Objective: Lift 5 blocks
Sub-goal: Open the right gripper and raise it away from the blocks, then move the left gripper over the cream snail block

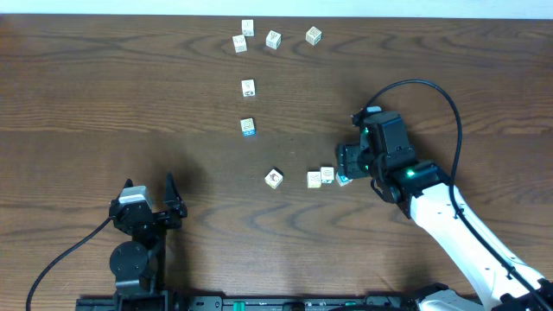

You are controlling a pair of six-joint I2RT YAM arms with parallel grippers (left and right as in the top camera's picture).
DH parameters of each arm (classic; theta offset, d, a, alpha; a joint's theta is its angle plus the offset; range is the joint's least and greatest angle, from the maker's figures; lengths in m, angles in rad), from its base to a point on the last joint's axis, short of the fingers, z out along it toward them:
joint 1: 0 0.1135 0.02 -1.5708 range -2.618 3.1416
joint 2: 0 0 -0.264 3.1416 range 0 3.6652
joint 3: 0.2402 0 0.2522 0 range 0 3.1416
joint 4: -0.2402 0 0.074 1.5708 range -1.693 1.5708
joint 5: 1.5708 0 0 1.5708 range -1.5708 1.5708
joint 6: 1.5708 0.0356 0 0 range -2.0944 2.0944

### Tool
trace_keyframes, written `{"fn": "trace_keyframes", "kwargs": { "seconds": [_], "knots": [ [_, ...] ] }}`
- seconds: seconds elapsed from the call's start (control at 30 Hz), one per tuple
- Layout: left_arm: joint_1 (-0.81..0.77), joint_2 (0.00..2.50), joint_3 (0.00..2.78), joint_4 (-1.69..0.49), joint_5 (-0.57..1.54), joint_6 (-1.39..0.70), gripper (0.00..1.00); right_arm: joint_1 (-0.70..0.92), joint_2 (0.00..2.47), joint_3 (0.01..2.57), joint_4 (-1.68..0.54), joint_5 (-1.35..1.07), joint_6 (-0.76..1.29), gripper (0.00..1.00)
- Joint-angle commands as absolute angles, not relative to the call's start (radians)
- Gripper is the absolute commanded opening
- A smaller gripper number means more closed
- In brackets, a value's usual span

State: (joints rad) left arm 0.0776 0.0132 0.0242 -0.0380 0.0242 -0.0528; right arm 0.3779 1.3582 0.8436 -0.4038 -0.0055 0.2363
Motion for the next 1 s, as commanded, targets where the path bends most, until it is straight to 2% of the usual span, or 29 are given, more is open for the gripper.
{"fn": "trace_keyframes", "kwargs": {
  "seconds": [0.0,0.13,0.33,0.5,0.63,0.8,0.97],
  "knots": [
    [0.081,0.01,0.004,-0.071,0.015,-0.057,0.79,0.378,1.385,0.892,-0.389,-0.034,0.204,0.89],
    [0.081,0.01,0.004,-0.071,0.015,-0.057,0.79,0.38,1.399,0.937,-0.392,-0.031,0.205,0.98],
    [0.081,0.01,0.004,-0.071,0.015,-0.057,0.79,0.341,1.398,0.992,-0.413,-0.012,0.2,0.98],
    [0.081,0.01,0.004,-0.065,0.014,-0.054,0.79,0.307,1.386,1.018,-0.467,-0.013,0.192,0.93],
    [0.082,0.01,0.005,-0.003,0.014,-0.004,0.79,0.293,1.328,1.021,-0.511,-0.012,0.18,0.93],
    [0.081,0.019,0.029,-0.025,0.193,-0.032,0.79,0.247,1.264,1.021,-0.547,-0.012,0.174,0.93],
    [0.081,0.15,0.134,-0.03,0.214,-0.055,0.79,0.192,1.219,1.021,-0.596,-0.012,0.174,0.93]
  ]
}}
